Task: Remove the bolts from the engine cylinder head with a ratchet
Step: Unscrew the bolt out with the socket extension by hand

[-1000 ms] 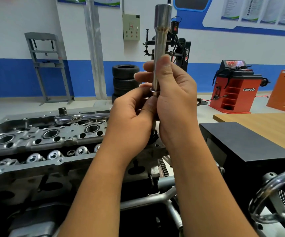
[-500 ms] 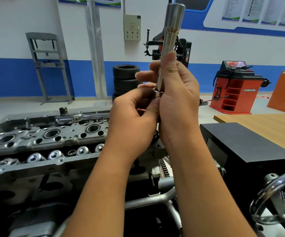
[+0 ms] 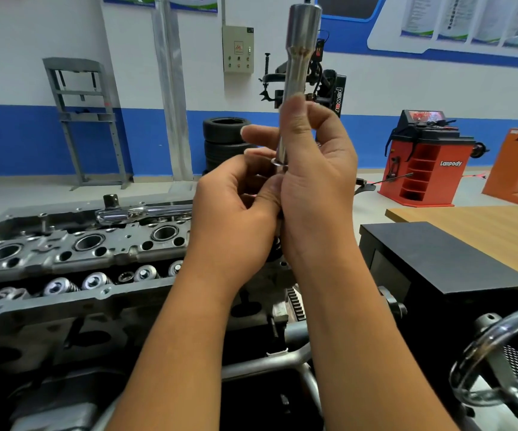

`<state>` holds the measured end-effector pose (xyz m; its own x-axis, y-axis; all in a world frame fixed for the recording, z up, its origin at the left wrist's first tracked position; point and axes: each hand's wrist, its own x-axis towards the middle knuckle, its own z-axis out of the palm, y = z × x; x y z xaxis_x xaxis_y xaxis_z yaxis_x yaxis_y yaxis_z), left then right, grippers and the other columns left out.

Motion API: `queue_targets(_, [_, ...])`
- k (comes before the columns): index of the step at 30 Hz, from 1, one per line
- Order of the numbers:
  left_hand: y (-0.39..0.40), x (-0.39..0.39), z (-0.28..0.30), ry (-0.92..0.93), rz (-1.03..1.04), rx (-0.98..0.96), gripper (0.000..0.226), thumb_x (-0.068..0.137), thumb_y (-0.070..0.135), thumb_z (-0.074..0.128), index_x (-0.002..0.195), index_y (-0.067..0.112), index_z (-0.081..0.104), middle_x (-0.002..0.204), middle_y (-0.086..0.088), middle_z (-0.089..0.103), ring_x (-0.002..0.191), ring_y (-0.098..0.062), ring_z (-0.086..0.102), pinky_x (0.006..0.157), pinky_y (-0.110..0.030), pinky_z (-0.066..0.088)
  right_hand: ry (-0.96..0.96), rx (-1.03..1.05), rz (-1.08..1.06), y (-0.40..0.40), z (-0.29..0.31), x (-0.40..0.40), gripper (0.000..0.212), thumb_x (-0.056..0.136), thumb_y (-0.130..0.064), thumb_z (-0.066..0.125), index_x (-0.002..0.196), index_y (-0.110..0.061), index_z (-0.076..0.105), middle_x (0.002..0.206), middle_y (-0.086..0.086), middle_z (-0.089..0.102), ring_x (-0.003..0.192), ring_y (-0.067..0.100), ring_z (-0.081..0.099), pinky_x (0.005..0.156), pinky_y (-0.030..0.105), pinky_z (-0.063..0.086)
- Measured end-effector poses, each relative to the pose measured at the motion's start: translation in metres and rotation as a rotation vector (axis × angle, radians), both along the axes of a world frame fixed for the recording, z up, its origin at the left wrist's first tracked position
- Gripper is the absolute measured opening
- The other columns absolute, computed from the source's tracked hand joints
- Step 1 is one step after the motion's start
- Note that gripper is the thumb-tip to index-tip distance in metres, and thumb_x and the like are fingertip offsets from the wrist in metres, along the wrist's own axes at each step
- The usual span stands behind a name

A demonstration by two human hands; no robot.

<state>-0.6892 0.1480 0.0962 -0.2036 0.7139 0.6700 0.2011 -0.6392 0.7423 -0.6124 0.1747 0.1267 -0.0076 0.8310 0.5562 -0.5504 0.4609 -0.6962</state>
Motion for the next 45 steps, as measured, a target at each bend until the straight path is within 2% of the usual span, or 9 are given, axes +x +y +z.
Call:
queue_targets(8, [-0.004,0.0,0.003,0.021,-0.124,-0.071,0.022,0.107,0.009,0.056,0.109,0.021,0.074,0.097,-0.004,0.079,0.085,-0.022,0.076,0.068,-0.033,0.064,0.009,-0.015,-0.067,0.002,-0.001,-0.002,0.035,0.106,-0.034,0.055,0.086,-0.008,0.067,0.085,0.012,0.076,0.077,0.02,0.068,0.083,0.047,0.059])
queue_targets(13, [0.001,0.0,0.0,0.019,0.03,-0.023,0.024,0.096,0.008,0.071,0.097,0.032,0.073,0.091,0.012,0.079,0.083,-0.005,0.075,0.069,-0.016,0.058,0.059,-0.065,0.019,0.001,0.0,0.0,0.024,0.101,-0.033,0.065,0.092,-0.011,0.065,0.085,0.012,0.076,0.072,0.025,0.066,0.071,0.044,0.056])
queue_targets(16, [0.001,-0.003,0.0,-0.002,0.028,-0.01,0.021,0.094,0.007,0.073,0.097,0.028,0.074,0.088,0.008,0.079,0.08,-0.008,0.076,0.067,-0.019,0.059,0.069,-0.056,0.008,0.001,-0.002,0.0,0.024,0.1,-0.032,0.066,0.09,-0.009,0.063,0.083,0.011,0.076,0.072,0.024,0.066,0.073,0.044,0.058])
queue_targets(19, [-0.004,-0.004,0.001,0.02,-0.179,-0.055,0.024,0.106,0.011,0.058,0.109,0.028,0.075,0.102,0.003,0.08,0.098,-0.013,0.076,0.082,-0.03,0.063,0.051,-0.026,-0.05,0.004,-0.001,0.0,0.034,0.105,-0.034,0.057,0.088,-0.005,0.066,0.081,0.013,0.076,0.073,0.02,0.07,0.077,0.034,0.06])
queue_targets(22, [-0.004,-0.004,0.002,0.016,-0.122,-0.053,0.024,0.104,0.011,0.061,0.107,0.032,0.074,0.098,0.005,0.08,0.089,-0.008,0.076,0.075,-0.023,0.06,0.004,-0.036,-0.039,0.007,0.0,0.004,0.042,0.106,-0.038,0.053,0.084,-0.007,0.071,0.082,0.012,0.077,0.074,0.019,0.07,0.079,0.038,0.06])
queue_targets(27, [0.001,-0.003,-0.001,-0.037,0.04,-0.029,0.016,0.084,0.019,0.084,0.094,0.025,0.073,0.086,0.007,0.078,0.079,-0.011,0.076,0.07,-0.025,0.063,0.039,-0.01,-0.051,0.007,-0.001,0.008,0.022,0.097,-0.028,0.072,0.087,-0.009,0.066,0.082,0.009,0.076,0.07,0.02,0.064,0.072,0.039,0.059])
queue_targets(35, [0.001,-0.006,-0.002,-0.019,-0.105,-0.019,0.02,0.094,0.007,0.073,0.103,0.024,0.079,0.095,-0.003,0.081,0.088,-0.023,0.077,0.073,-0.027,0.062,-0.054,0.123,-0.185,0.01,-0.004,0.009,0.018,0.086,-0.014,0.084,0.086,-0.008,0.067,0.073,0.006,0.068,0.066,0.01,0.062,0.063,0.026,0.054])
queue_targets(39, [-0.001,-0.006,-0.003,0.016,-0.165,-0.044,0.023,0.105,0.013,0.059,0.11,0.027,0.076,0.105,-0.009,0.078,0.098,-0.035,0.074,0.083,-0.049,0.064,-0.084,0.099,-0.177,0.009,-0.002,0.008,0.017,0.098,-0.019,0.07,0.088,-0.006,0.069,0.087,0.019,0.075,0.074,0.018,0.065,0.076,0.037,0.058])
queue_targets(45, [0.003,-0.004,-0.002,-0.003,-0.01,-0.007,0.029,0.096,0.007,0.073,0.104,0.034,0.074,0.092,0.009,0.08,0.085,-0.009,0.076,0.074,-0.023,0.06,-0.106,0.027,-0.076,0.004,0.001,0.008,0.026,0.103,-0.026,0.063,0.089,-0.005,0.07,0.084,0.012,0.077,0.073,0.023,0.067,0.076,0.055,0.061])
